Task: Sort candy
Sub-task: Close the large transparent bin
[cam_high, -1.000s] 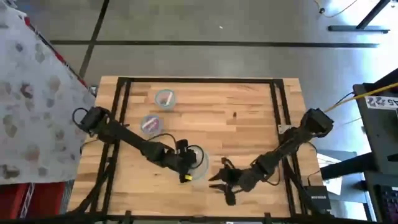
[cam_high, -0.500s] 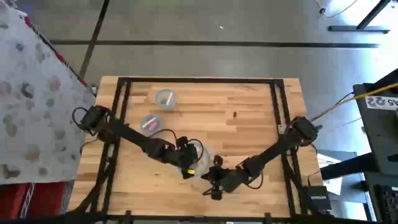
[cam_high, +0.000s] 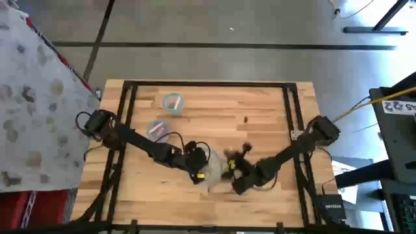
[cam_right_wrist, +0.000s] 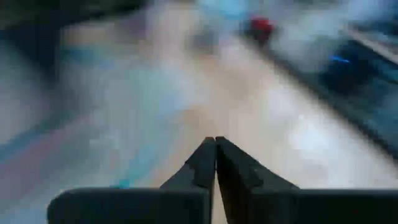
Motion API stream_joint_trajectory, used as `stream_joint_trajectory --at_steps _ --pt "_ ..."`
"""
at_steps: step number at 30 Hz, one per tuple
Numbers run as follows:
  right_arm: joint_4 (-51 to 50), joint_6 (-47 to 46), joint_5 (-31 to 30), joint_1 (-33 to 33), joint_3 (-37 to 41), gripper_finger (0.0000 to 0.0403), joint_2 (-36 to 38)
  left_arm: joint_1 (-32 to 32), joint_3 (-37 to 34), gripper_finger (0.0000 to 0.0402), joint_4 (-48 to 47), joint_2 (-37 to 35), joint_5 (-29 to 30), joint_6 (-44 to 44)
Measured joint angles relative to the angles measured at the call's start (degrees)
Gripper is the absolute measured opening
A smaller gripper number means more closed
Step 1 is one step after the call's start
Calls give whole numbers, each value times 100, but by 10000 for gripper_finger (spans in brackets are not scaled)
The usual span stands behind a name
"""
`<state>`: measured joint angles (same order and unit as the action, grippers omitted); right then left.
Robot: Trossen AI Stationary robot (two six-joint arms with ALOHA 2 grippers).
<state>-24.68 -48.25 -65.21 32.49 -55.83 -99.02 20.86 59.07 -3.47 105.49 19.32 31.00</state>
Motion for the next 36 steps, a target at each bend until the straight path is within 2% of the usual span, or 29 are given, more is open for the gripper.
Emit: stream_joint_trajectory --at_steps 3,6,10,12,13,15,21,24,26,28,30,32,36 --pt "30 6 601 205 9 0 249 -8 -11 0 132 10 -26 -122" --pt "1115 678 1494 381 0 0 288 -8 -13 0 182 15 -23 -136" --pt "2754 1597 3256 517 0 0 -124 -22 -15 0 205 19 83 -138" --pt "3172 1690 3845 465 -11 0 -400 -22 -15 0 206 22 115 -138" --pt "3189 1700 3954 416 -7 0 -542 -22 -15 0 206 22 115 -126" --pt "3085 1707 3952 341 7 0 -787 -22 -19 0 220 22 136 -93" --pt "2277 1211 3064 181 8 0 -742 60 -26 0 307 29 157 26" --pt "1134 684 2204 160 26 0 -422 85 -14 0 293 31 233 27" --pt "245 -27 1378 141 15 0 -105 107 9 0 331 36 175 20" --pt "-611 -650 950 140 -20 0 224 128 32 0 349 48 244 -14" --pt "-980 -850 1132 202 -2 0 341 120 43 0 339 48 260 -70" --pt "-836 -637 1501 348 11 0 440 115 53 0 329 48 298 -88" --pt "258 285 2450 641 -12 0 510 97 55 0 327 48 336 -94"
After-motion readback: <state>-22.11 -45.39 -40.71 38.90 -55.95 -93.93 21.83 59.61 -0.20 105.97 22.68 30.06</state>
